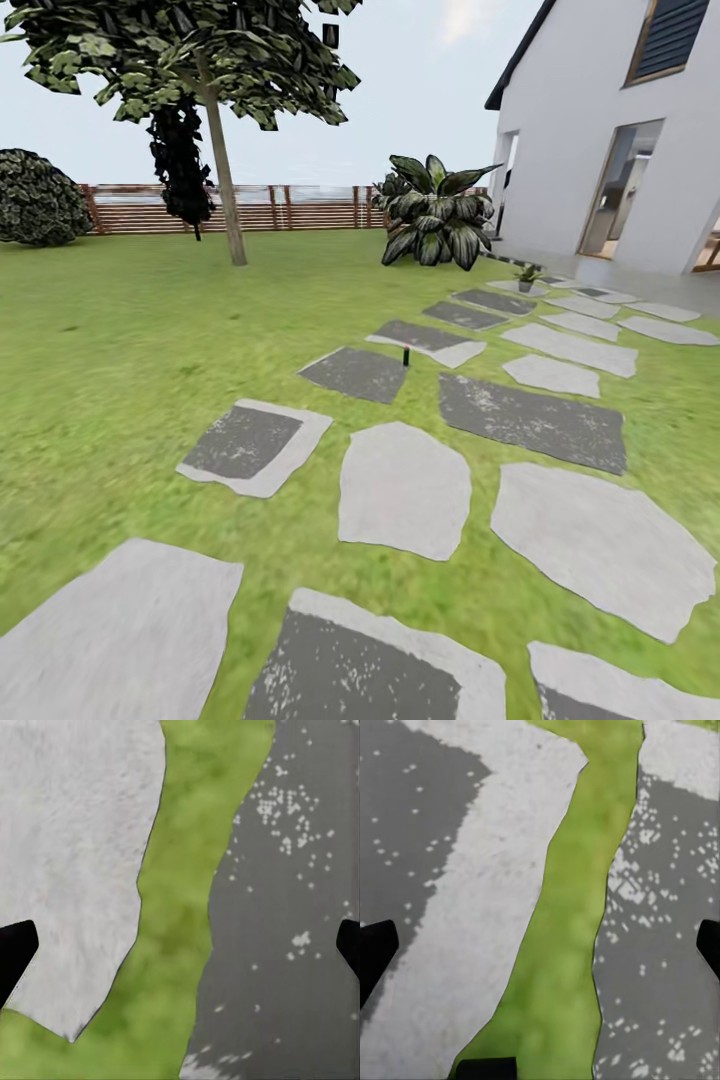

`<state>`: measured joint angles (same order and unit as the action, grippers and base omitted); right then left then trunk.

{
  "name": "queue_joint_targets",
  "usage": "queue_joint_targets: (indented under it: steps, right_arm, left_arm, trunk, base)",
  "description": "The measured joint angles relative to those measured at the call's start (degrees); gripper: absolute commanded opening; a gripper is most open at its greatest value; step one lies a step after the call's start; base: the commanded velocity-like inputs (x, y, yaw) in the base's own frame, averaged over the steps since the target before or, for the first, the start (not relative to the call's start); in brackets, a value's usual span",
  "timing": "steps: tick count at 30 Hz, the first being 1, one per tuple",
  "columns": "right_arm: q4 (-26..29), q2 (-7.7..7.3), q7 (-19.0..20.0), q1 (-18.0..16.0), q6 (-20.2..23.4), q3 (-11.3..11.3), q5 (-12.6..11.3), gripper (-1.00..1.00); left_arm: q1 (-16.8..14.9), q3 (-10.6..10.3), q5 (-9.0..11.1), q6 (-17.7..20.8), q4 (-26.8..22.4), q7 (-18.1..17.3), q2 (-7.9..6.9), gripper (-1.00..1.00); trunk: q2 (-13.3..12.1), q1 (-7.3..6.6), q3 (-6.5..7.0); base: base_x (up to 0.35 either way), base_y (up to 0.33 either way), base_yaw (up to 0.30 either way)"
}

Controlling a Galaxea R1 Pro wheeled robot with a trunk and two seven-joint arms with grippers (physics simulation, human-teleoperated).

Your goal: Pick up the pesticide atomizer in the garden and spray insectifuge to fully cover both potted plants in the garden.

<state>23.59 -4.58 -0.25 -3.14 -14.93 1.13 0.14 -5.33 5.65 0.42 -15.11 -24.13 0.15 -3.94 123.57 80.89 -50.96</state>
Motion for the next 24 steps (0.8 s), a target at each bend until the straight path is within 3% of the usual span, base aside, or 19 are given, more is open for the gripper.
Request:
queue_joint_targets:
  steps: [24]
  right_arm:
    - [-0.1,0.0,0.0,0.0,0.0,-0.1,0.0,1.0]
  left_arm:
    - [0.0,0.0,0.0,0.0,0.0,0.0,0.01,1.0]
  trunk:
    - [0.0,0.0,0.0]
  base:
    - [0.34,0.0,0.0]
